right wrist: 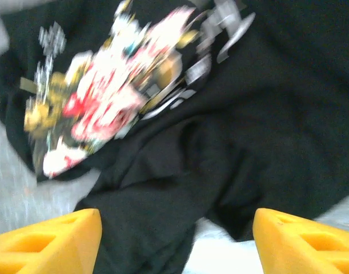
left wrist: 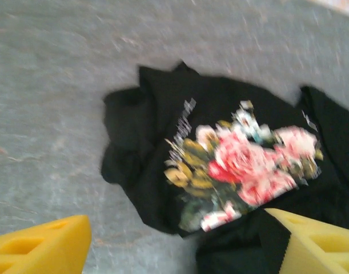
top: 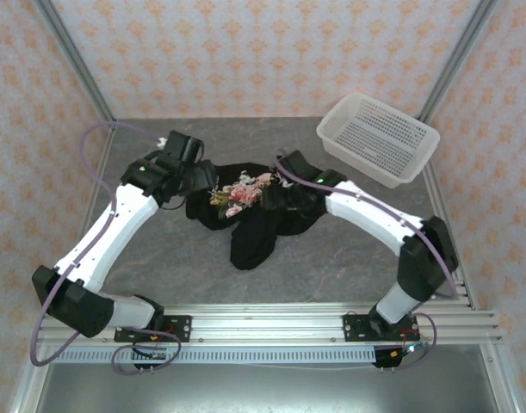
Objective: Fold and stack the t-shirts
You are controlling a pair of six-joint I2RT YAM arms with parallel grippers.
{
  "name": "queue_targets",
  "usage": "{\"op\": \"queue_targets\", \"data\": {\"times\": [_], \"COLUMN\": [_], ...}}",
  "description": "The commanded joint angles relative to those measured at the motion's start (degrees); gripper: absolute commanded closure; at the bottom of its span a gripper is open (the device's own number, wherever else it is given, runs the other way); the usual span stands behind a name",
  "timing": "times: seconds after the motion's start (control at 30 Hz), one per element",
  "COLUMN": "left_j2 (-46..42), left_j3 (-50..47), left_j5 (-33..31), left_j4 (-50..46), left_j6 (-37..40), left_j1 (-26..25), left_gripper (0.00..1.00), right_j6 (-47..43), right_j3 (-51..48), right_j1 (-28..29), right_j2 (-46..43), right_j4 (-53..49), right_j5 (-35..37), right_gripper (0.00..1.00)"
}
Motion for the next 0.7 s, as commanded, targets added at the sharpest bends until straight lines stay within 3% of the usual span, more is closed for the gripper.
{"op": "queue_targets", "data": {"times": [0.0, 0.1, 0.33, 0.5, 0.67], "left_j2": [4.5, 11.7, 36.0, 51.0, 61.9], "left_j3": [2.0, 5.6, 23.3, 36.0, 44.5], "left_j5": [2.2, -1.2, -11.4, -14.5, -17.8], "left_j4": [2.2, 3.0, 0.1, -2.9, -7.6], "left_j6": [5.5, 8.2, 12.7, 12.4, 10.2], "left_j1": [-6.9, -14.4, -27.5, -30.0, -30.2], "left_gripper": [0.22, 0.21, 0.13, 0.1, 0.11], "right_j6": [6.0, 9.7, 15.0, 19.9, 21.0], "right_j3": [-3.2, -6.5, -5.2, -4.3, -3.5], "right_j1": [-8.4, -17.1, -28.3, -30.8, -31.1], "right_j2": [-5.7, -8.4, -9.9, -14.1, -17.8], "right_j4": [-1.3, -3.1, -13.0, -18.1, -19.8], "right_j5": [5.2, 4.5, 5.0, 8.3, 7.1], "right_gripper": [0.31, 0.31, 0.31, 0.3, 0.3]}}
